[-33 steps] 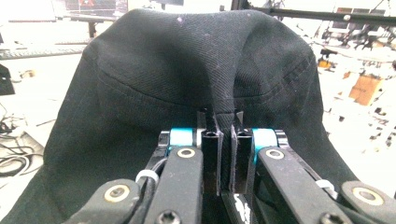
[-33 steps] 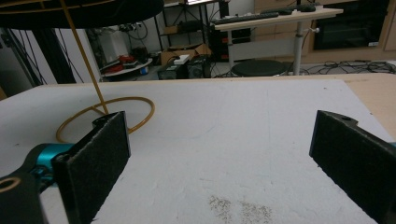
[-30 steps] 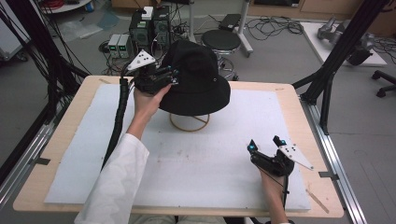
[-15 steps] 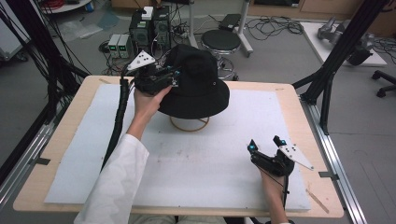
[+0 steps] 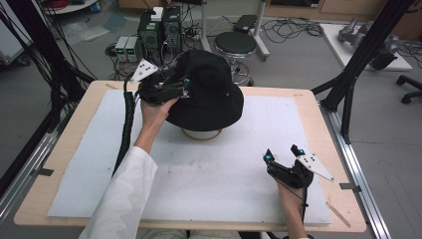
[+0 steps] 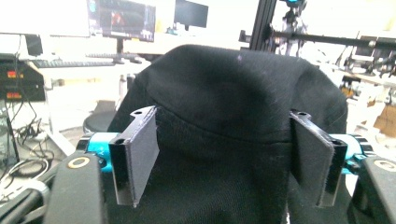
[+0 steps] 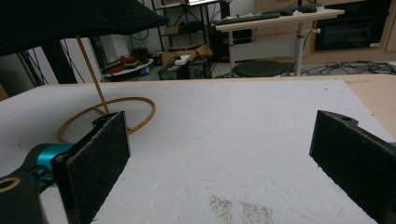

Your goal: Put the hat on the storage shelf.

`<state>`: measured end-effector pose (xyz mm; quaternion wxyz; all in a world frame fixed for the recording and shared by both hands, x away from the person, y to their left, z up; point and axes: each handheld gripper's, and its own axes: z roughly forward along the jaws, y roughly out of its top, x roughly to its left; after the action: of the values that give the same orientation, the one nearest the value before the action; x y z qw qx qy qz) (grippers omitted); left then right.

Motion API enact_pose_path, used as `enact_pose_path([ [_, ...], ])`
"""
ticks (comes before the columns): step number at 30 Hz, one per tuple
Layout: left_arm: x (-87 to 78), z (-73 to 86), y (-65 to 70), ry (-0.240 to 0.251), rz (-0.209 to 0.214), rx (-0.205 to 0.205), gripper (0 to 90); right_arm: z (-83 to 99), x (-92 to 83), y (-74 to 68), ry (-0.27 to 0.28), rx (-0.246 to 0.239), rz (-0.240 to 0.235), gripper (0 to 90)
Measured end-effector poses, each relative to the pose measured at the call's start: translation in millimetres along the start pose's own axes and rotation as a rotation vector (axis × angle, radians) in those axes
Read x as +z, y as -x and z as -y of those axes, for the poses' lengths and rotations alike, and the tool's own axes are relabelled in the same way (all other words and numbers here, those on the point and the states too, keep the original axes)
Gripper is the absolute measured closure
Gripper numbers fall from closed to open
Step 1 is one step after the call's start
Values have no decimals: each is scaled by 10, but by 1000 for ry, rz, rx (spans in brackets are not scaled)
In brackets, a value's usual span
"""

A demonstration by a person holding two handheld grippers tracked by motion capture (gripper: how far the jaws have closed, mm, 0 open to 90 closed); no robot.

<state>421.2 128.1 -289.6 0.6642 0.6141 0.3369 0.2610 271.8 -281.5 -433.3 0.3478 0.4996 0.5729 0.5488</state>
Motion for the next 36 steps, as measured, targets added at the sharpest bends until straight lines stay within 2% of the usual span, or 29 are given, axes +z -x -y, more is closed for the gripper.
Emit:
enact_pose_path([
  [5, -88, -46, 5, 56, -7, 8, 284, 1, 2, -1, 0, 2, 2, 40],
  [11, -271, -104, -4, 91, -66, 55, 244, -2, 3, 11, 11, -4, 19, 41],
  [15, -433, -122, -44, 124, -101, 61, 244, -7, -19, 12, 13, 6, 26, 40],
  [22, -673, -60, -118, 150, -195, 77, 201, -4, -24, -14, 12, -7, 24, 41],
  [33, -1039, 24, -162, 197, -266, 72, 193, -3, -41, -31, 7, -6, 19, 40],
  [36, -1123, 57, -177, 197, -286, 78, 194, -2, -37, -30, 7, -6, 18, 41],
])
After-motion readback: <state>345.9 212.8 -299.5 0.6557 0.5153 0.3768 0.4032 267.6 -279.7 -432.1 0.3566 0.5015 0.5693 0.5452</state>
